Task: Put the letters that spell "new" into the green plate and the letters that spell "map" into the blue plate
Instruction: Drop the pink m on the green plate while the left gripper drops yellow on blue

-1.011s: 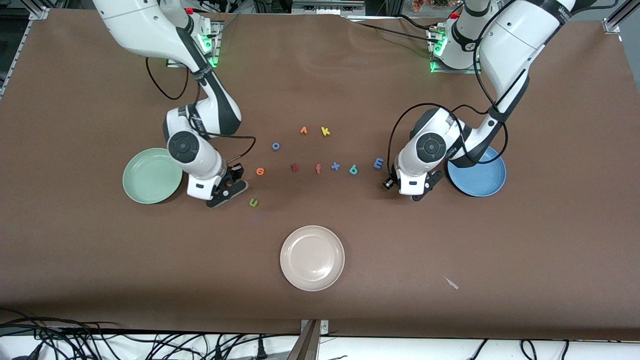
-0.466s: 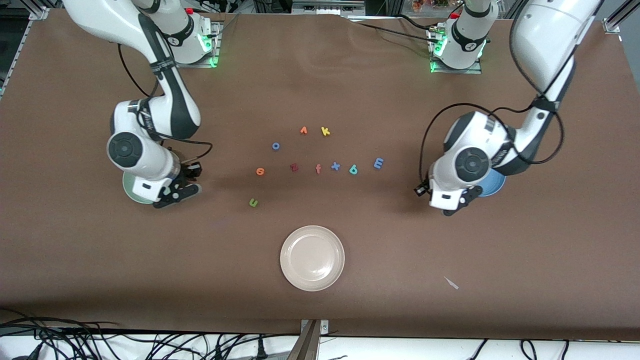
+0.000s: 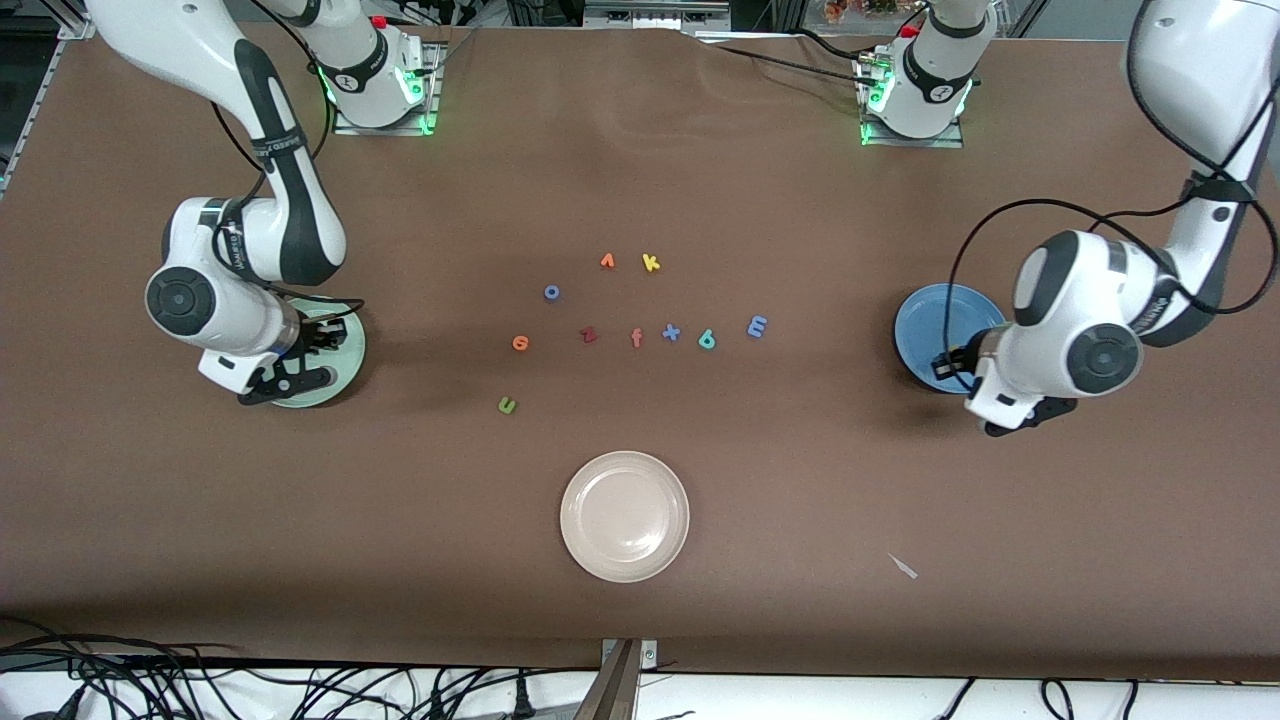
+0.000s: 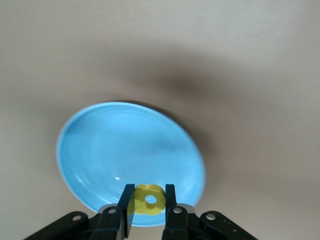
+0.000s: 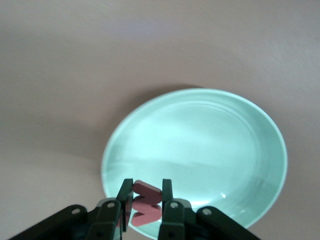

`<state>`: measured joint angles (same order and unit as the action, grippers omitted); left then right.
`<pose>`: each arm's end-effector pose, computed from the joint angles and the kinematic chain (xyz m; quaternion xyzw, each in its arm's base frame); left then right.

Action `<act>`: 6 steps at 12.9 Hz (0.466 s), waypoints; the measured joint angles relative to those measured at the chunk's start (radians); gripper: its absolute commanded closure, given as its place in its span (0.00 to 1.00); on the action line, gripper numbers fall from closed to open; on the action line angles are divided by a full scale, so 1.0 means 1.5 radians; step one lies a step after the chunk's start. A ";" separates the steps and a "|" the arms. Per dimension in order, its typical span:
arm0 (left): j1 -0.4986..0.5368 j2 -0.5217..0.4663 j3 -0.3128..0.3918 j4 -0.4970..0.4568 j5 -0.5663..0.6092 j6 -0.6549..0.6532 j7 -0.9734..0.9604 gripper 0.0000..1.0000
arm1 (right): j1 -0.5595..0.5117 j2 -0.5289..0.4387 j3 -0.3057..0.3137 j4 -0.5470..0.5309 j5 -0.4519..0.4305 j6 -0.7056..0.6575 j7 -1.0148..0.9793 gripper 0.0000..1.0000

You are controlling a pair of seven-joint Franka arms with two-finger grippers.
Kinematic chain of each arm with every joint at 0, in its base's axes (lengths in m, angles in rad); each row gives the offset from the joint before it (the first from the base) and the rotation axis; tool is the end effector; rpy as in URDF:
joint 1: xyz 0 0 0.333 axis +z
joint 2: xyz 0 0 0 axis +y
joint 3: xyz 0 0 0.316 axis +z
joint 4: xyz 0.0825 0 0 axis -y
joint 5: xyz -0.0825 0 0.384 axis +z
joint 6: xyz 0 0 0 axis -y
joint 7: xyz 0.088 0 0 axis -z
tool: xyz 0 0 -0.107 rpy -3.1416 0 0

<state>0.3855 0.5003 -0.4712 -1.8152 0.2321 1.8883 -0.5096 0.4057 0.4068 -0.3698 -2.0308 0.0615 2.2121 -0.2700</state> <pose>0.6028 -0.0188 0.2649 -0.9711 -0.1562 0.1754 0.0425 0.5761 0.0257 0.2423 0.9844 0.1375 -0.1029 0.0383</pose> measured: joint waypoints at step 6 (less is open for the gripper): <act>0.073 0.039 0.002 -0.013 0.007 0.004 0.119 1.00 | -0.012 0.027 -0.004 0.002 0.001 0.021 0.027 0.00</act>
<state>0.4952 0.5590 -0.4687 -1.8355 0.2428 1.8945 -0.3312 0.3872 0.4476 -0.3760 -2.0273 0.0628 2.2434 -0.2299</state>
